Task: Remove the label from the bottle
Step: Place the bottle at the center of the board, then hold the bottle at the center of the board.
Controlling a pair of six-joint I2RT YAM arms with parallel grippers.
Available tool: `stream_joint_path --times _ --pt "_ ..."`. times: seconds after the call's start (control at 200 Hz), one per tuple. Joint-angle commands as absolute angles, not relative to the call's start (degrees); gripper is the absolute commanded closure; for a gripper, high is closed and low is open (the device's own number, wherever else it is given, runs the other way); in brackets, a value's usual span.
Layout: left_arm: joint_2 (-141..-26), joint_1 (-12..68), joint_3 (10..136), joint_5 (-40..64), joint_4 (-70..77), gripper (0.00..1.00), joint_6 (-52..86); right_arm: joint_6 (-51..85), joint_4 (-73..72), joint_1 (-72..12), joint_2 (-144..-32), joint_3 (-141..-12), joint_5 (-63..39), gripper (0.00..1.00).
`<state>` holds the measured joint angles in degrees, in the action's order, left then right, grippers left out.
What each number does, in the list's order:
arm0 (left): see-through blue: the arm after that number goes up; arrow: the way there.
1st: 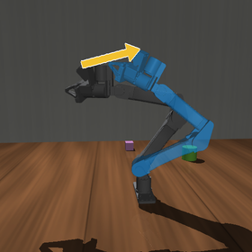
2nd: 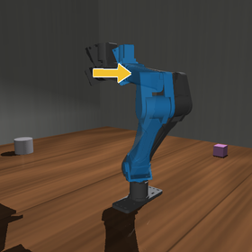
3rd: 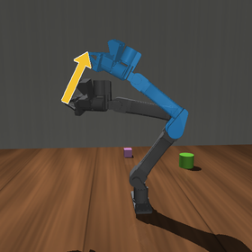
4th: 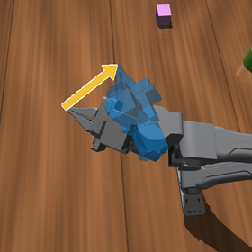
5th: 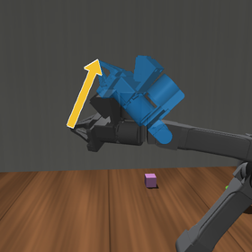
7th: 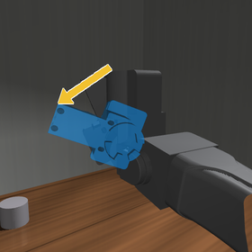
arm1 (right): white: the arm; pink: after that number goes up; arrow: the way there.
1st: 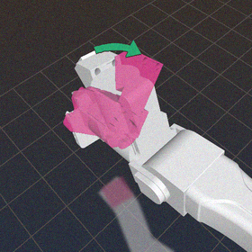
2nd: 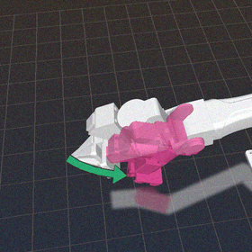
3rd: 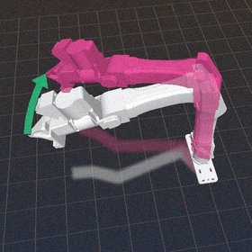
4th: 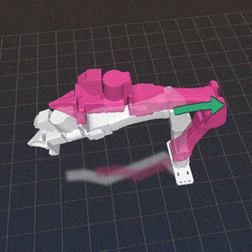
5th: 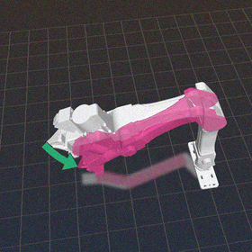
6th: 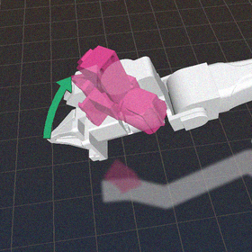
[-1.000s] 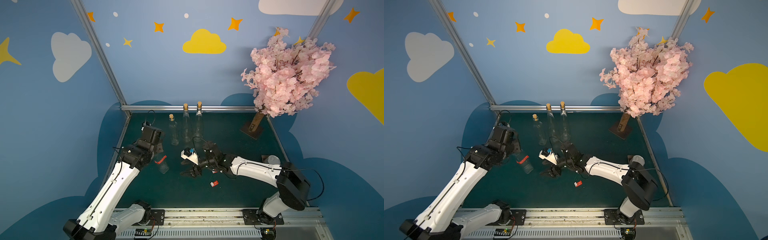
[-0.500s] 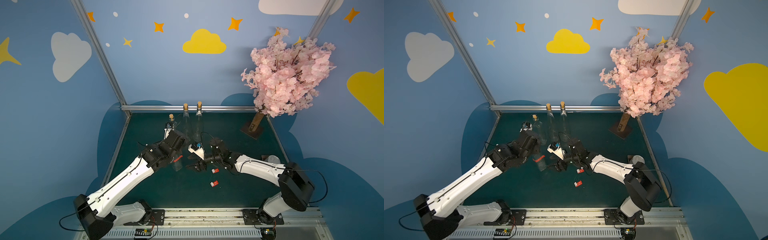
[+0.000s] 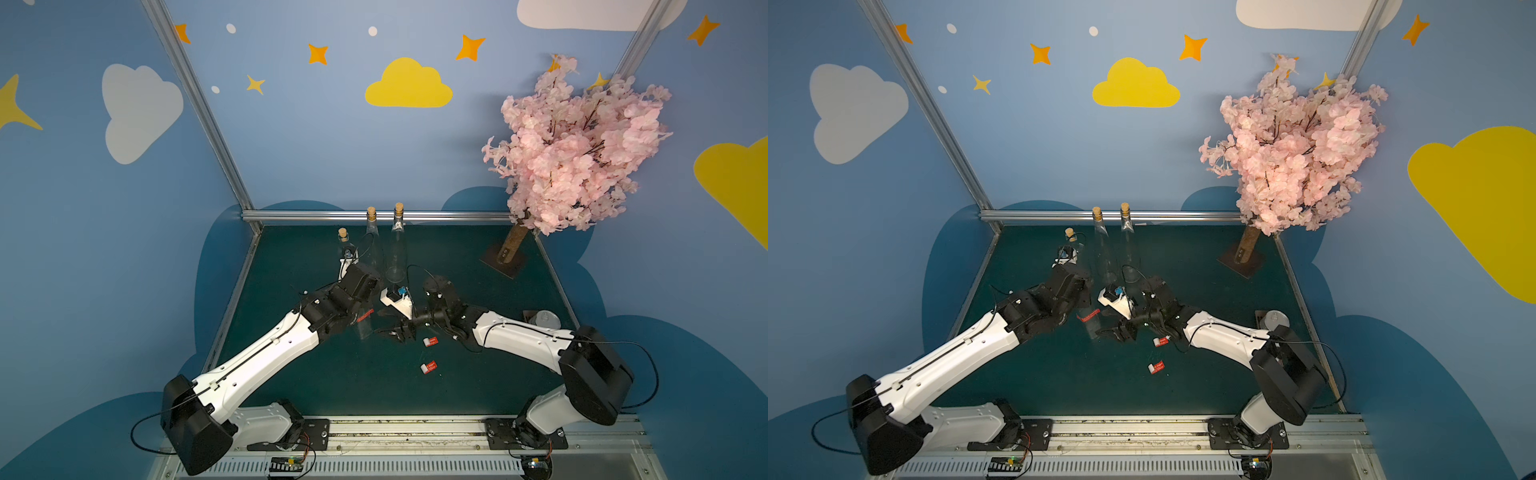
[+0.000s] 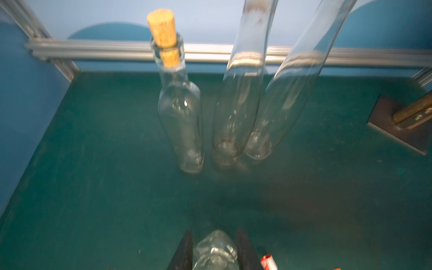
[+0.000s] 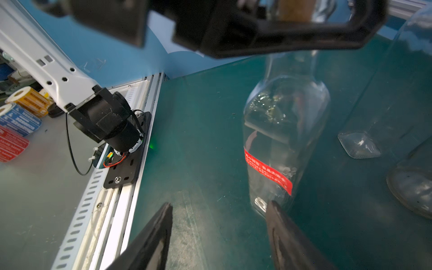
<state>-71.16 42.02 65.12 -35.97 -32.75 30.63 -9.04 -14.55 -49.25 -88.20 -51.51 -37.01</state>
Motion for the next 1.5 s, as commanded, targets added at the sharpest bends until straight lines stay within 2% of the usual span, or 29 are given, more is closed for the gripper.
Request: stream_joint_path --times 0.0,0.1,0.205,0.355,0.516,0.726,0.946,1.111,1.266,1.497 --pt "-69.14 42.14 63.93 -34.65 -27.68 0.97 28.57 -13.06 -17.41 -49.08 -89.01 -50.71 -38.5 0.35" --pt "-68.73 42.19 63.46 -34.01 -27.46 0.96 28.14 -13.18 -16.64 -49.08 -89.36 -51.24 -38.17 0.35" --pt "-68.49 42.19 62.73 -32.96 -27.01 0.9 27.62 -12.93 -16.68 -49.04 -90.13 -51.58 -38.54 0.35" --pt "-67.9 42.19 61.96 -32.4 -26.37 0.65 26.31 -12.65 -16.61 -49.05 -90.74 -51.99 -38.98 0.35" --pt "-67.36 42.21 61.35 -32.28 -24.88 0.44 24.47 -13.25 -16.29 -48.96 -90.48 -52.38 -38.69 0.34" --pt "-66.4 42.19 59.95 -31.35 -22.77 0.24 20.86 -15.36 -16.0 -48.03 -89.91 -52.47 -39.23 0.34" --pt "-56.34 39.68 49.84 -20.35 -13.62 0.15 13.29 -23.75 -19.68 -46.12 -88.1 -50.43 -43.65 0.29" --pt "-48.97 36.02 42.47 -9.68 -6.7 0.14 8.81 -26.52 -21.41 -45.44 -88.76 -50.65 -40.75 0.27" --pt "-45.95 35.96 34.54 -1.56 5.25 0.15 3.76 -25.75 -24.41 -44.59 -90.21 -50.37 -40.72 0.27" --pt "-46.57 36.0 29.54 -5.43 14.71 0.16 1.77 -25.86 -24.72 -43.51 -90.86 -50.36 -43.86 0.28"
